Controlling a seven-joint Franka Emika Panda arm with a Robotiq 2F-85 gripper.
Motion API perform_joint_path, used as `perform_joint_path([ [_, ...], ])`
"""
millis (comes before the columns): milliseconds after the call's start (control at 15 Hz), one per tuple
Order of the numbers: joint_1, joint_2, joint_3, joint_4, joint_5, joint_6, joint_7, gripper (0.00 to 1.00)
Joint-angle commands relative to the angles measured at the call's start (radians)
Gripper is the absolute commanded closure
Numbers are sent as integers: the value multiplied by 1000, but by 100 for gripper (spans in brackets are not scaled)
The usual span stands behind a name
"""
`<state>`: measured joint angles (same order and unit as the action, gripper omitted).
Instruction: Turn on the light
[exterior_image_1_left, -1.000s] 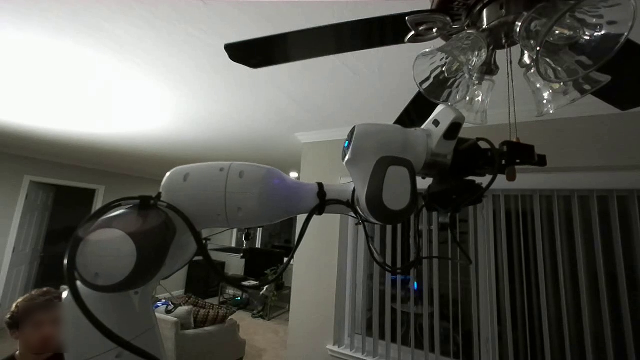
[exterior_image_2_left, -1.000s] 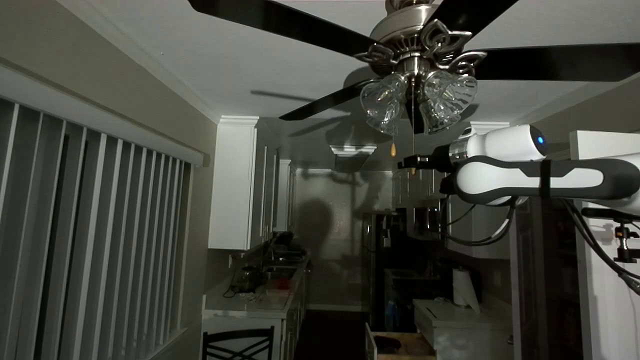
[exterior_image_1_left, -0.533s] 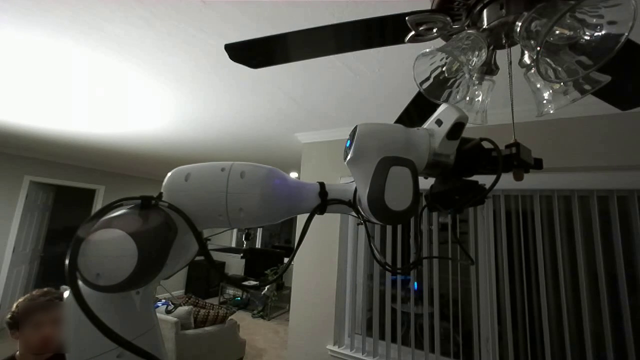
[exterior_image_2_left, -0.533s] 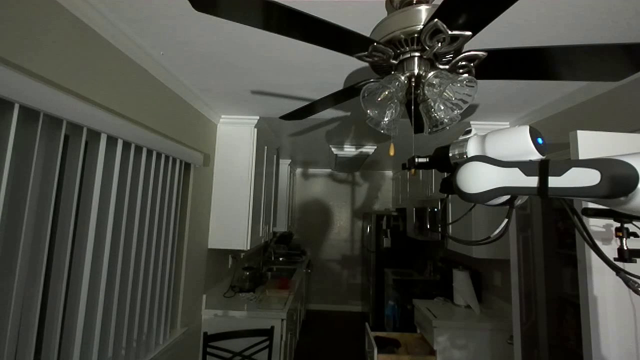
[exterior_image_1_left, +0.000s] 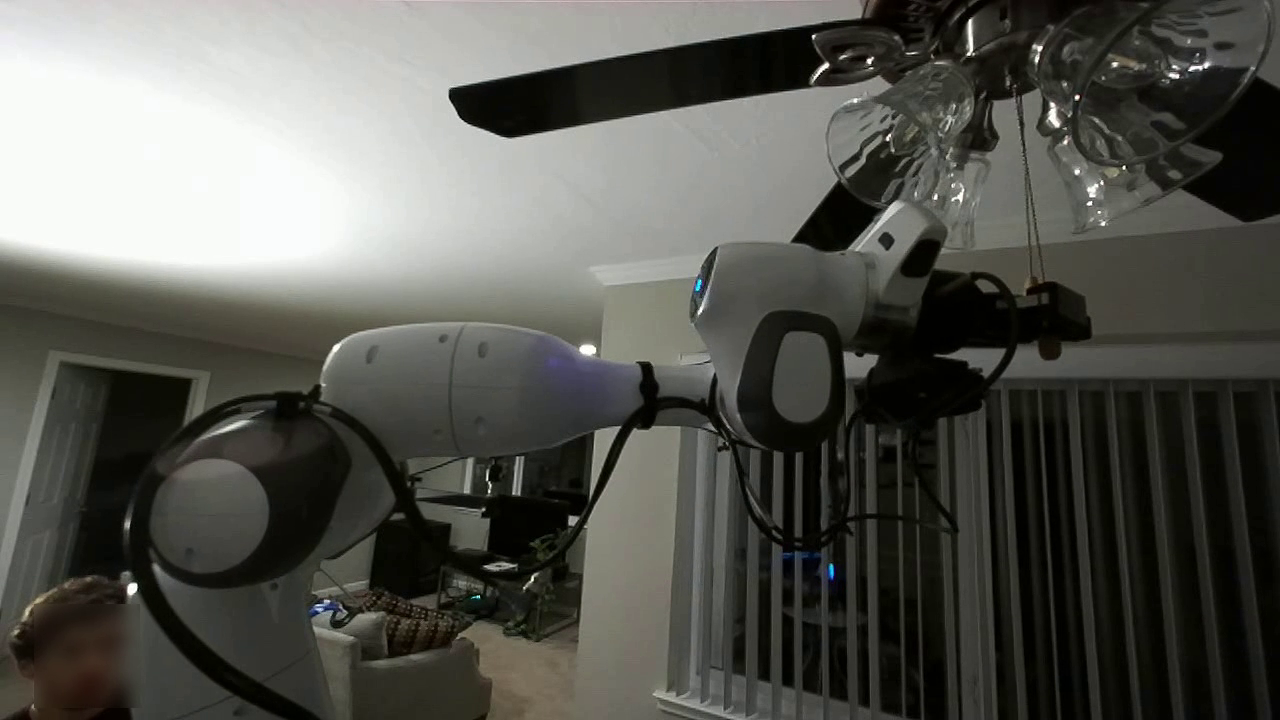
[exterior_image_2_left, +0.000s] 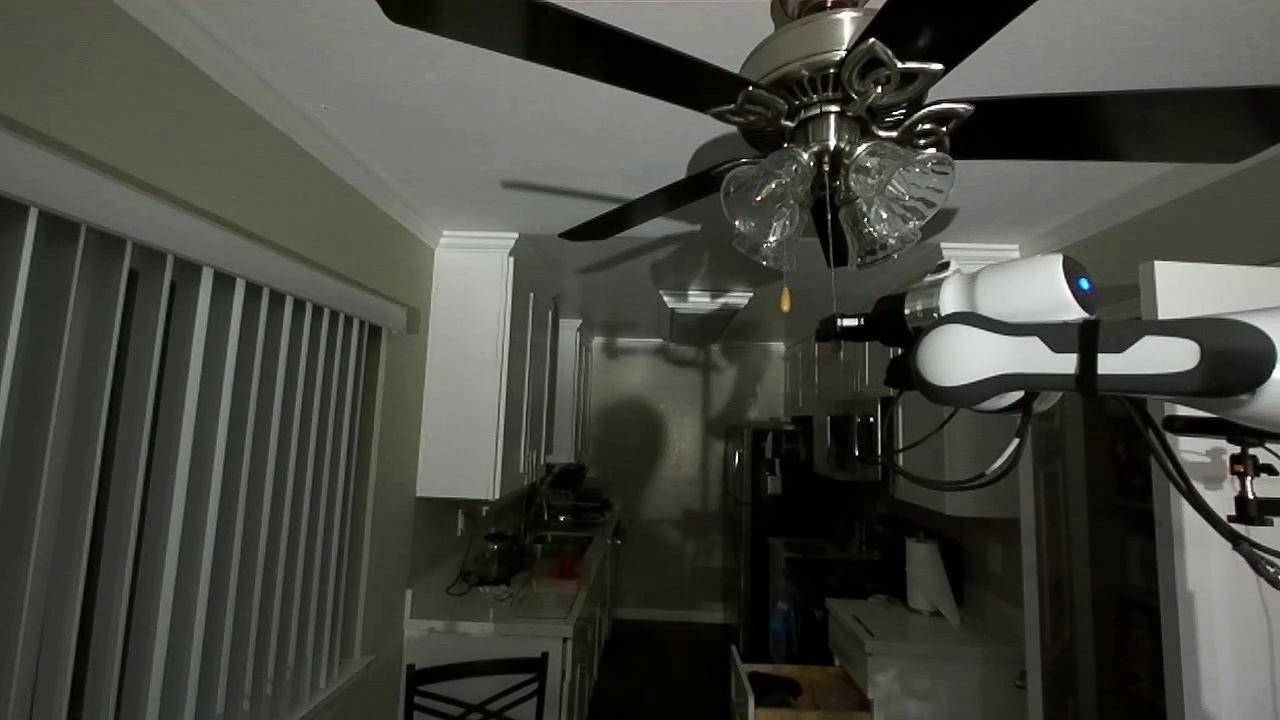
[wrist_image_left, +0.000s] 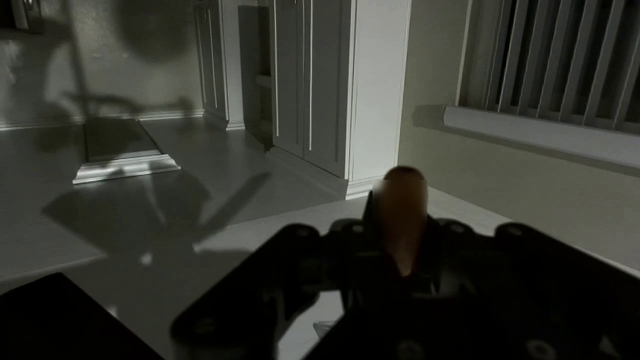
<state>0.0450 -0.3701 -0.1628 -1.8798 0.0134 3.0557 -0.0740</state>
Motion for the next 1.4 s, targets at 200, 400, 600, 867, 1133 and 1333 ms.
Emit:
perform_joint_path([
  [200,36,-3,-28,-67,27,39,-1,96],
  [400,52,-7,-38,-78,28,51,-2,96],
  [600,70,-11,-49,-76,30,65,-1,92],
  [867,92,-22,-65,-85,30,76,-4,54],
  [1133,108,-32,-80,-121,25,72,-7,28],
  [1333,105,-51,-92,-178,14,34,-15,9],
])
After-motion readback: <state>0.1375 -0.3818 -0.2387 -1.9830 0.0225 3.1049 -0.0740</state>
